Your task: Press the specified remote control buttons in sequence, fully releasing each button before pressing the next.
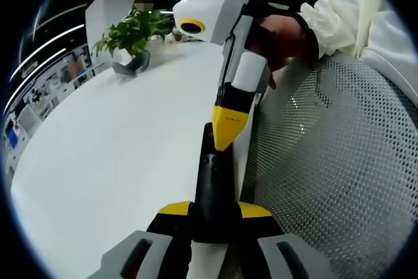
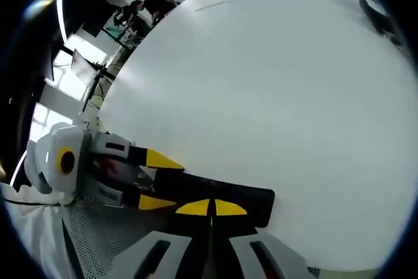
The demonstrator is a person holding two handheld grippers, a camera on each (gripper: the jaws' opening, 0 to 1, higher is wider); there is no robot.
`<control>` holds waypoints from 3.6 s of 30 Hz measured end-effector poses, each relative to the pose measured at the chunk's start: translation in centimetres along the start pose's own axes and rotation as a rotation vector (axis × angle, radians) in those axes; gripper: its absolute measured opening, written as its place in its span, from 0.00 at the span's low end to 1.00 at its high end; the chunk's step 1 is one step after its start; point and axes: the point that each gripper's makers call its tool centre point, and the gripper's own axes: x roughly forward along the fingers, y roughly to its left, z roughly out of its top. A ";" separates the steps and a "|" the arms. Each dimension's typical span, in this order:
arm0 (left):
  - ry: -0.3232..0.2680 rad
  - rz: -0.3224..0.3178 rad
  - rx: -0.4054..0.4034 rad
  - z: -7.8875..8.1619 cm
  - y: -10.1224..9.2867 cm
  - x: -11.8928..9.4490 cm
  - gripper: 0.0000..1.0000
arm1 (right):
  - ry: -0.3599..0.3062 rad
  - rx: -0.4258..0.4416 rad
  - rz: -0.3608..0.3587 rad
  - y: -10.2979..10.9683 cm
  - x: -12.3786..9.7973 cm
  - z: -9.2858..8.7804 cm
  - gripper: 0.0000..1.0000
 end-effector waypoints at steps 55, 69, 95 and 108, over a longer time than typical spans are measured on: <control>-0.003 0.003 0.012 0.0 -0.1 0.0 0.24 | -0.001 -0.026 -0.060 -0.8 -0.4 0.1 0.00; -0.006 -0.003 0.016 0.1 -0.3 0.1 0.25 | -0.023 -0.053 -0.084 -1.1 -0.3 0.5 0.00; -0.011 -0.006 0.021 0.1 -0.2 0.2 0.25 | -0.043 -0.010 -0.044 -1.2 -0.2 0.7 0.00; -0.006 -0.007 0.026 0.1 -0.3 0.2 0.24 | -0.046 -0.082 -0.030 0.1 0.1 0.9 0.00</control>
